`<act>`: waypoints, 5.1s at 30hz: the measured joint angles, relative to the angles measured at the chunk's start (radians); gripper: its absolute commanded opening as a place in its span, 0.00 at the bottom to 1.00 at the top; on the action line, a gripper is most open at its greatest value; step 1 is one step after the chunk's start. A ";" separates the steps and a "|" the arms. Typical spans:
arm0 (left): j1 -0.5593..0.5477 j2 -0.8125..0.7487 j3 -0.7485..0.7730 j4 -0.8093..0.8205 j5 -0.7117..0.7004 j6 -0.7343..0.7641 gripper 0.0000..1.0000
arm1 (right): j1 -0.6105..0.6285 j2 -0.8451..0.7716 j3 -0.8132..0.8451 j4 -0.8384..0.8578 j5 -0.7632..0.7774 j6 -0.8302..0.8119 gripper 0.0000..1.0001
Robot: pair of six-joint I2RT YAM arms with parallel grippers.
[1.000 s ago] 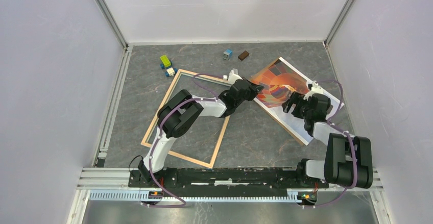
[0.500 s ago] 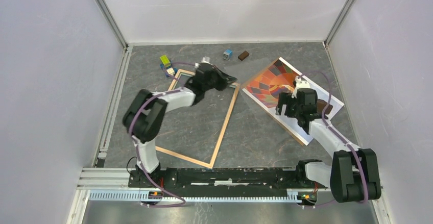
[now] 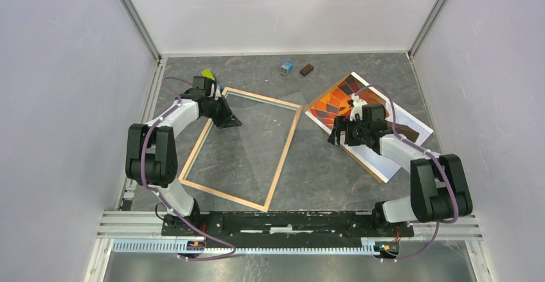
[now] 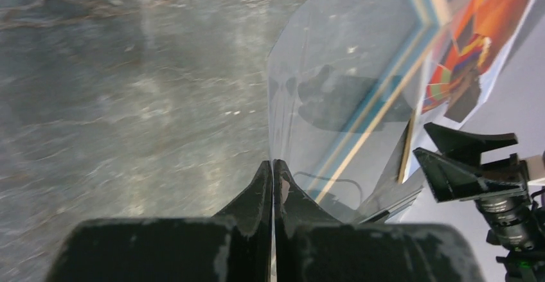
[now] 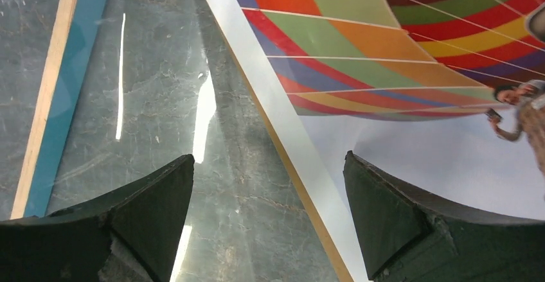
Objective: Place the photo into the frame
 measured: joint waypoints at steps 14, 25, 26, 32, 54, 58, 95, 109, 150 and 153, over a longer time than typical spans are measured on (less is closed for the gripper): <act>0.079 0.076 0.004 -0.058 0.076 0.100 0.23 | 0.001 0.098 0.034 0.063 -0.141 0.050 0.91; 0.107 0.089 0.004 -0.034 0.082 0.100 0.62 | 0.001 0.238 0.031 0.214 -0.385 0.147 0.85; 0.110 0.093 0.004 -0.031 0.082 0.100 0.63 | 0.001 0.251 0.037 0.225 -0.401 0.150 0.84; 0.119 0.117 0.003 -0.005 0.106 0.095 0.66 | 0.001 0.290 0.053 0.255 -0.456 0.159 0.82; 0.112 0.166 -0.043 0.061 0.187 0.073 0.73 | 0.010 0.225 -0.062 0.337 -0.633 0.376 0.57; 0.102 0.175 -0.043 0.068 0.204 0.073 0.73 | 0.029 0.209 -0.068 0.329 -0.645 0.378 0.51; -0.170 -0.674 0.235 0.002 -0.187 0.127 1.00 | 0.309 -0.345 0.055 0.136 -0.203 0.739 0.00; -0.173 -0.838 0.536 -0.036 -0.247 0.126 1.00 | 0.632 0.015 0.488 0.306 0.095 0.938 0.00; -0.352 -0.651 0.065 -0.036 -0.607 0.334 1.00 | 0.657 0.429 0.024 0.930 0.235 1.255 0.00; -0.359 -0.663 0.061 -0.035 -0.621 0.336 1.00 | 0.659 0.412 -0.004 0.935 0.234 1.252 0.00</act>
